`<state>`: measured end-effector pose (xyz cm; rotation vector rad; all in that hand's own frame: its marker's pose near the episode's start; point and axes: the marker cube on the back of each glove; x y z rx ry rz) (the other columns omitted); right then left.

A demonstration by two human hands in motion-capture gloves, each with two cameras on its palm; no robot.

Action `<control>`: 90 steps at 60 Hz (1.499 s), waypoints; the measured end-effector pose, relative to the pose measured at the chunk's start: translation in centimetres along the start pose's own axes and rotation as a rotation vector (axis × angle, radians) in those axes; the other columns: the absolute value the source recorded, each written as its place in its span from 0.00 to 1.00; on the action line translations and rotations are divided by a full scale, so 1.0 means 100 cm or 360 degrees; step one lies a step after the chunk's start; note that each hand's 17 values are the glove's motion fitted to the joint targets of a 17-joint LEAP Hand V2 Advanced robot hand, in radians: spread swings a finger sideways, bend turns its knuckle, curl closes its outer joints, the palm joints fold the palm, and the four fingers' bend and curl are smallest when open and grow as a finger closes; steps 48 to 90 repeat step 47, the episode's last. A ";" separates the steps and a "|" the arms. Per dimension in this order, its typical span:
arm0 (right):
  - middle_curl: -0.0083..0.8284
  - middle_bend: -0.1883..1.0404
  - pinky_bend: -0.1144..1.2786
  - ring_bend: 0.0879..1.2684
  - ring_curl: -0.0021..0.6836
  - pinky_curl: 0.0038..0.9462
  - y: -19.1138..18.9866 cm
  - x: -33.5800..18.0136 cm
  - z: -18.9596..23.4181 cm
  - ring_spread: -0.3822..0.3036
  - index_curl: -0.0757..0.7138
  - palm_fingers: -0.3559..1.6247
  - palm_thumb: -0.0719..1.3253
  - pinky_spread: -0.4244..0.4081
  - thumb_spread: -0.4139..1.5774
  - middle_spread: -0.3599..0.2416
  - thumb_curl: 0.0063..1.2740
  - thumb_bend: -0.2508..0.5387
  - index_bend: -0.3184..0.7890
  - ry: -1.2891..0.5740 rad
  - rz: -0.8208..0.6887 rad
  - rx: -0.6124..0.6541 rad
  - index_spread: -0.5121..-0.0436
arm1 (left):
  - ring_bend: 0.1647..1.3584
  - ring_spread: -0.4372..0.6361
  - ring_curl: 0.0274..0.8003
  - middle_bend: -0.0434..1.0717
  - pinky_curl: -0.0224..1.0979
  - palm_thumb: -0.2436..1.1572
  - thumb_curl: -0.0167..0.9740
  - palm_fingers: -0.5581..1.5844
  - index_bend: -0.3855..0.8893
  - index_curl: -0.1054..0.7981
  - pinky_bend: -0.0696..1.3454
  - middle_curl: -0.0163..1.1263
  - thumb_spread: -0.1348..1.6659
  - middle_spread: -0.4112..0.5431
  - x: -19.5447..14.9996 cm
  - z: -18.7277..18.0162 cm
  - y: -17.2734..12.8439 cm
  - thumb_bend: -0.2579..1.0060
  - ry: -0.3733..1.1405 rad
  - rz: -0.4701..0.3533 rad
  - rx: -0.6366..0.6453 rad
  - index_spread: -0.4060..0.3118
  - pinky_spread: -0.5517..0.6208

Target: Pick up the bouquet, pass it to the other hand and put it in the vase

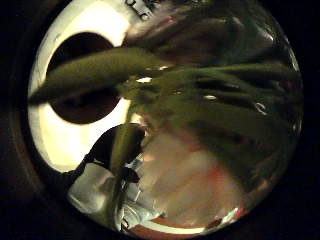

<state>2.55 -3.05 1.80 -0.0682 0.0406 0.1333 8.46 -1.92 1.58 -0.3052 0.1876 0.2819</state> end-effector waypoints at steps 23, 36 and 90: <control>0.55 0.36 0.20 0.26 0.59 0.32 0.023 -0.032 -0.019 0.36 0.50 0.67 0.46 0.47 0.79 0.48 0.26 0.30 0.41 -0.0022 -0.0114 0.0077 0.65 | 0.30 0.91 0.29 0.17 0.29 0.44 0.37 0.13 0.33 0.17 0.31 0.21 0.53 0.96 -0.034 -0.019 0.057 0.18 -0.0229 0.0132 0.0132 0.87 0.92; 0.55 0.36 0.20 0.25 0.60 0.32 0.037 -0.031 -0.026 0.36 0.51 0.68 0.46 0.47 0.80 0.48 0.26 0.30 0.41 0.0019 -0.0146 0.0104 0.65 | 0.29 0.93 0.28 0.18 0.29 0.51 0.37 0.14 0.34 0.14 0.30 0.19 0.56 0.97 -0.059 -0.029 -0.017 0.19 -0.0331 0.0115 0.0508 0.88 0.92; 0.55 0.36 0.20 0.25 0.60 0.32 0.039 -0.030 -0.016 0.36 0.51 0.68 0.47 0.47 0.80 0.48 0.26 0.29 0.41 -0.0190 -0.0152 0.0052 0.66 | 0.29 0.93 0.28 0.18 0.29 0.57 0.38 0.15 0.34 0.12 0.29 0.18 0.59 0.97 -0.061 -0.021 0.037 0.19 -0.0325 -0.0074 0.0482 0.88 0.90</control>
